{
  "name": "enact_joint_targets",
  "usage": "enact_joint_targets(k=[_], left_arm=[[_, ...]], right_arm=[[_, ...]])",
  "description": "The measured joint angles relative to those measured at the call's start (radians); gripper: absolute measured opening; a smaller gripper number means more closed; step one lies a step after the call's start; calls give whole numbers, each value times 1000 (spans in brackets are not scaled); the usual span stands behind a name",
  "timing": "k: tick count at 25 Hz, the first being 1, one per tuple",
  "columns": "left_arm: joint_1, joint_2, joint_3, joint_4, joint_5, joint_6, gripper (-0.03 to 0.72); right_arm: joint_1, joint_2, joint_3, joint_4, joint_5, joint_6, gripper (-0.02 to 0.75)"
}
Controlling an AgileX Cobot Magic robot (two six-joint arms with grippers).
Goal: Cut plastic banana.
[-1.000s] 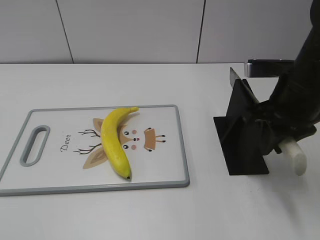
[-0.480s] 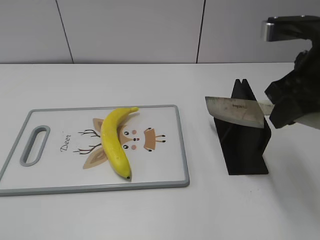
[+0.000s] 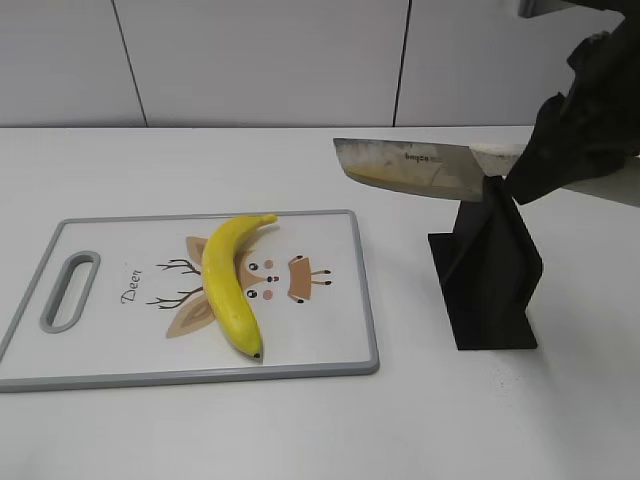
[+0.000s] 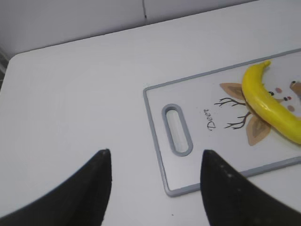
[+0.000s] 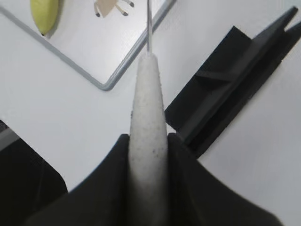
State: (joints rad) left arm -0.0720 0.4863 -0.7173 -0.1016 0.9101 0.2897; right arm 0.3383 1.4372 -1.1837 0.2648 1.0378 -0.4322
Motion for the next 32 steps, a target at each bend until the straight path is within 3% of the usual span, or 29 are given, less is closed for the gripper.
enact_joint_targets(k=[8, 14, 18, 27, 32], left_arm=[[0, 239, -193, -142, -5, 271, 571], [-11, 433, -297, -307, 123, 604, 571], [-34, 549, -381, -336, 180, 796, 567], [-93, 849, -596, -368, 299, 953, 510], [-130, 946, -633, -372, 287, 1004, 509]], right_arm=[[0, 11, -3, 37, -44, -315, 183], [0, 101, -79, 56, -27, -398, 183], [12, 196, -173, 74, 10, -487, 183], [159, 430, -406, 101, 42, -567, 183], [172, 477, -444, 294, 42, -711, 183]])
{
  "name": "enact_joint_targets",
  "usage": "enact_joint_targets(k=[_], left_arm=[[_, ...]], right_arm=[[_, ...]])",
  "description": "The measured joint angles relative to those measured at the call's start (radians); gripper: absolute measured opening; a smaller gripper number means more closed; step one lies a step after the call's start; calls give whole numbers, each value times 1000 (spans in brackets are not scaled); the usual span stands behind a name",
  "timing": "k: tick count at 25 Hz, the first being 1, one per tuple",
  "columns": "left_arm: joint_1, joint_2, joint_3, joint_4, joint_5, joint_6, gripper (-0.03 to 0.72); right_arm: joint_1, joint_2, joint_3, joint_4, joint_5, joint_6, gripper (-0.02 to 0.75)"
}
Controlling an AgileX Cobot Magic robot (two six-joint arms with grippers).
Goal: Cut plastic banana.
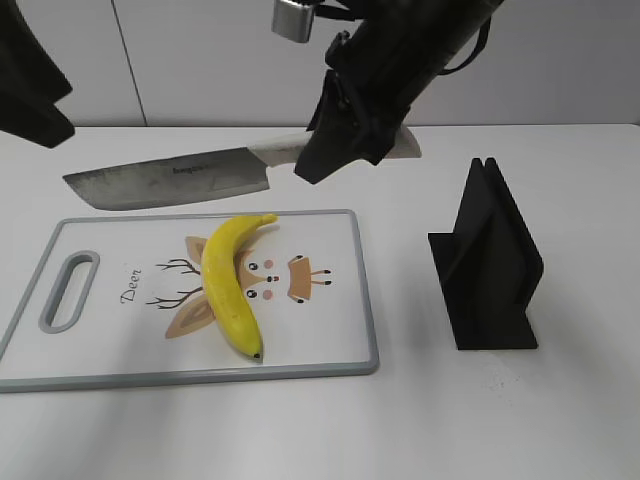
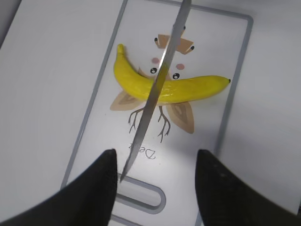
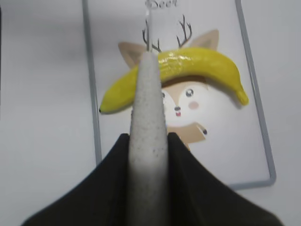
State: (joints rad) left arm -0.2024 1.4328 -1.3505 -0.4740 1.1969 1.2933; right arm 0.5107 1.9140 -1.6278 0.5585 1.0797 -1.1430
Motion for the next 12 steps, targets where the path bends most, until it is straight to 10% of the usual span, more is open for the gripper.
enact_joint_targets(k=[12], left_arm=[[-7, 160, 0, -5, -20, 43, 508]], right_arm=[[1, 7, -5, 34, -1, -98, 183]])
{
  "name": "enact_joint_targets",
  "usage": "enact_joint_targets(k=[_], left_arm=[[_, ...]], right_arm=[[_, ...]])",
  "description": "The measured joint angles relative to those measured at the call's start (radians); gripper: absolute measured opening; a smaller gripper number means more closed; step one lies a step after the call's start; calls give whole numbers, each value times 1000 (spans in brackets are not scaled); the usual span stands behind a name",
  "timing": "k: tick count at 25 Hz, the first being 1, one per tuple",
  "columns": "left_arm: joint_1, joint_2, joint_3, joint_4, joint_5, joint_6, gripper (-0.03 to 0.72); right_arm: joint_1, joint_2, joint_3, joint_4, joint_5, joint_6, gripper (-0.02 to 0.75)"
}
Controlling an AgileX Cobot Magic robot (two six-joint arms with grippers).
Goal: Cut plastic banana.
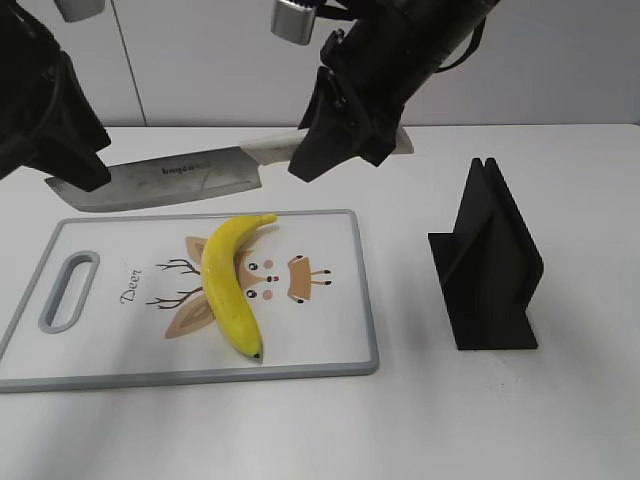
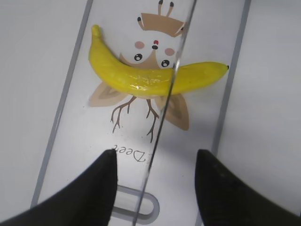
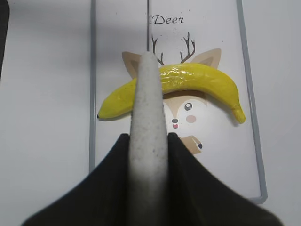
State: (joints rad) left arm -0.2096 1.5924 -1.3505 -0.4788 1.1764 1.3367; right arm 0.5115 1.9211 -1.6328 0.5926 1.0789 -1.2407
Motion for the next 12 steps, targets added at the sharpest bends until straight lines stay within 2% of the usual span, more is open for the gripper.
enact_joint_targets(k=[5, 12], left_arm=[[0, 27, 0, -4, -16, 0, 488], [0, 42, 0, -19, -31, 0, 341]], right_arm=[[0, 0, 0, 12, -6, -9, 183], [0, 0, 0, 18, -10, -11, 183]])
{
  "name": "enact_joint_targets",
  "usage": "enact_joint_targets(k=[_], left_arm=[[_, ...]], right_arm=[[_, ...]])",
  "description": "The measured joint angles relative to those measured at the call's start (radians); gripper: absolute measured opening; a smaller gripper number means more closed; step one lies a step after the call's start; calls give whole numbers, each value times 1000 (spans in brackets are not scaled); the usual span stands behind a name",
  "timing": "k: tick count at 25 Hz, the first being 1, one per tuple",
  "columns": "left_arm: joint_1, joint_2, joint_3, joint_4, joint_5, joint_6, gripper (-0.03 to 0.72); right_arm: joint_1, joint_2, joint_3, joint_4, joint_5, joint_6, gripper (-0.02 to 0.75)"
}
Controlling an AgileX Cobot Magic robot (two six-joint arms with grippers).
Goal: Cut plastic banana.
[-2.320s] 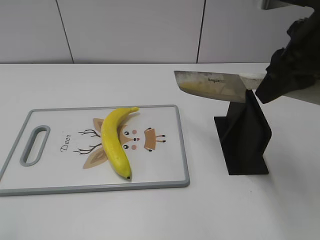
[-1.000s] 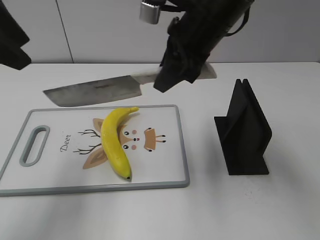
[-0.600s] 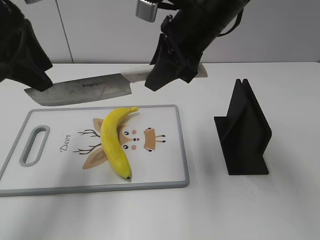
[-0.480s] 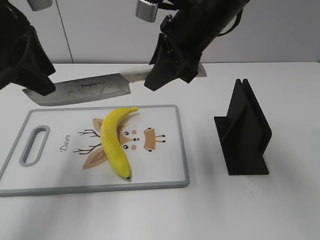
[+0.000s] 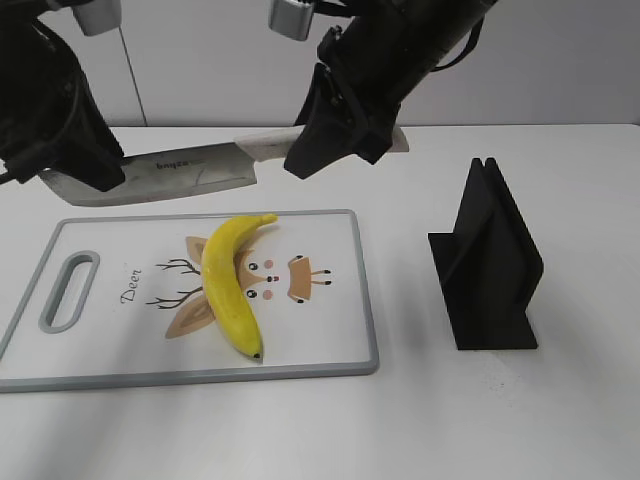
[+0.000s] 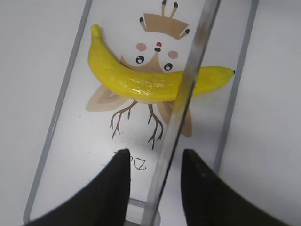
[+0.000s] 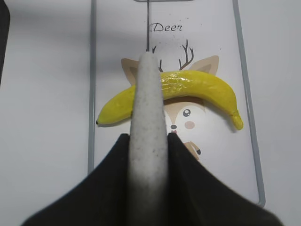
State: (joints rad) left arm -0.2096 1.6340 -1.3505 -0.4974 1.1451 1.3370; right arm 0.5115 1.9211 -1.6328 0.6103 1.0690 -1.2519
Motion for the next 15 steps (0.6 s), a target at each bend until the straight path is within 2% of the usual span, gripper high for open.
enact_joint_targets(k=[4, 13, 15], left_arm=[[0, 1, 0, -1, -3, 0, 306], [0, 1, 41, 18, -33, 0, 296], [0, 1, 41, 19, -50, 0, 255]], right_arm=[[0, 0, 0, 1, -1, -1, 183], [0, 0, 0, 3, -5, -2, 183], [0, 0, 0, 4, -6, -2, 183]])
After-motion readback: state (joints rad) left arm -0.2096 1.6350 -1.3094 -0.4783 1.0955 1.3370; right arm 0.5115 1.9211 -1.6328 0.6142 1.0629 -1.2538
